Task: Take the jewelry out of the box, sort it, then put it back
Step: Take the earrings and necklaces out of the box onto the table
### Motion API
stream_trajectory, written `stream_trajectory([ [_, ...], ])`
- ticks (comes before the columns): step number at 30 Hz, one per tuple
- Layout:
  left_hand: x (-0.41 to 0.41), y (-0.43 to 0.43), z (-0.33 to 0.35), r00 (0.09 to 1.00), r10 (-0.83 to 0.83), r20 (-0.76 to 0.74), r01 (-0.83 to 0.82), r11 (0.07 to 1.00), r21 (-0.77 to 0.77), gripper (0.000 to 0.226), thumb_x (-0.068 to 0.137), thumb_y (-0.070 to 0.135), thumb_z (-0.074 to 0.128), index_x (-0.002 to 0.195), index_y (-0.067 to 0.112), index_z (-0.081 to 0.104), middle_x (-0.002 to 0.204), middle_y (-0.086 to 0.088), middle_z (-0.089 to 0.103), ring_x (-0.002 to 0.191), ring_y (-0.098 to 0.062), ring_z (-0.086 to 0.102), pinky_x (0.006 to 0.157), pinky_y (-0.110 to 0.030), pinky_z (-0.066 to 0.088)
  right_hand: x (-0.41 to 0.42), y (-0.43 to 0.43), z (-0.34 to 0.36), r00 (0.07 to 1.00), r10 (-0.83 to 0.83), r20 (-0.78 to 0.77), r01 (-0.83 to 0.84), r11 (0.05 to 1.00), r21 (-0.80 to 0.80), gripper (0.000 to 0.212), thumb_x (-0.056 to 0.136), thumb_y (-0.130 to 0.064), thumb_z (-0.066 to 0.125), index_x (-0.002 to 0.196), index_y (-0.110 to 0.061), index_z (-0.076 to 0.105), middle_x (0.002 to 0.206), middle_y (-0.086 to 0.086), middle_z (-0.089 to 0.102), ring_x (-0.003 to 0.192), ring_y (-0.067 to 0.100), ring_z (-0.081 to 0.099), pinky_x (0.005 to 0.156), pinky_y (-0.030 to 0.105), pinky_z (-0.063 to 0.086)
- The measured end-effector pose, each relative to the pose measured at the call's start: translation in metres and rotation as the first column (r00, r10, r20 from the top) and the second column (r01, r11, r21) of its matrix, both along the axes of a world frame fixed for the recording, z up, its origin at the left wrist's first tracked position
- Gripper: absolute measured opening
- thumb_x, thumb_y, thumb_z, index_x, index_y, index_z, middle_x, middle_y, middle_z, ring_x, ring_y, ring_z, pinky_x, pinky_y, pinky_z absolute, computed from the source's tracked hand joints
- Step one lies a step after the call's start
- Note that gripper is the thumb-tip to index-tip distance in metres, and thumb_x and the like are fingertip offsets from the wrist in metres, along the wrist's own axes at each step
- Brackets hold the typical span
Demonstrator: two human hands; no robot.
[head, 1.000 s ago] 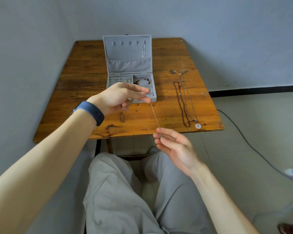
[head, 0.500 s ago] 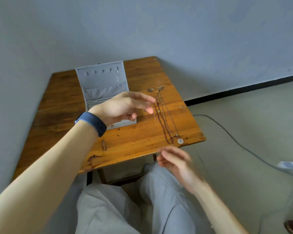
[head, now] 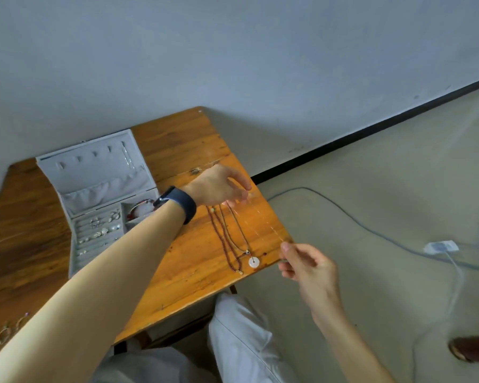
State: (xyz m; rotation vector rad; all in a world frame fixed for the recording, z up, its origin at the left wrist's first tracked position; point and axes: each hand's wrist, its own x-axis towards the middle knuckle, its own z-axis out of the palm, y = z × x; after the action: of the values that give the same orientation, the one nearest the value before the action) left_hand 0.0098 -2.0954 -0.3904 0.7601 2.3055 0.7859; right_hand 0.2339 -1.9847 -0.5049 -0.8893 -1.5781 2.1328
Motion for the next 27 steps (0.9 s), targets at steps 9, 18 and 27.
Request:
stream_trajectory([
  [9, -0.043, 0.035, -0.054, 0.989, 0.022, -0.143, -0.024, 1.0, -0.011, 0.007, 0.085, 0.021, 0.078, 0.089, 0.026, 0.076, 0.074, 0.015, 0.074, 0.07, 0.005, 0.069, 0.064, -0.009, 0.05, -0.02, -0.003, -0.023, 0.969, 0.042, 0.244, -0.131, 0.923, 0.363, 0.009, 0.09, -0.04, 0.069, 0.085, -0.045, 0.073, 0.077, -0.02, 0.073, 0.074, 0.0, 0.069, 0.072, 0.022, 0.054],
  [18, -0.046, 0.036, -0.082, 0.933, -0.047, -0.357, 0.041, 0.999, -0.023, 0.009, 0.089, 0.016, 0.073, 0.098, 0.019, 0.075, 0.097, 0.007, 0.073, 0.093, -0.009, 0.068, 0.084, -0.021, 0.053, -0.035, -0.012, -0.024, 0.942, -0.113, 0.316, -0.133, 0.738, 0.661, 0.006, 0.087, -0.043, 0.069, 0.084, -0.039, 0.071, 0.076, -0.02, 0.066, 0.072, -0.006, 0.058, 0.062, 0.007, 0.034],
  [27, -0.041, 0.014, -0.094, 0.877, -0.068, -0.476, 0.04, 0.997, -0.07, 0.014, 0.097, 0.022, 0.062, 0.106, 0.025, 0.072, 0.111, 0.002, 0.063, 0.097, -0.02, 0.06, 0.079, -0.036, 0.053, -0.028, -0.024, -0.034, 0.972, -0.126, 0.199, -0.058, 0.691, 0.721, 0.007, 0.085, -0.031, 0.075, 0.085, -0.033, 0.069, 0.088, -0.012, 0.059, 0.074, 0.003, 0.058, 0.067, 0.005, 0.038],
])
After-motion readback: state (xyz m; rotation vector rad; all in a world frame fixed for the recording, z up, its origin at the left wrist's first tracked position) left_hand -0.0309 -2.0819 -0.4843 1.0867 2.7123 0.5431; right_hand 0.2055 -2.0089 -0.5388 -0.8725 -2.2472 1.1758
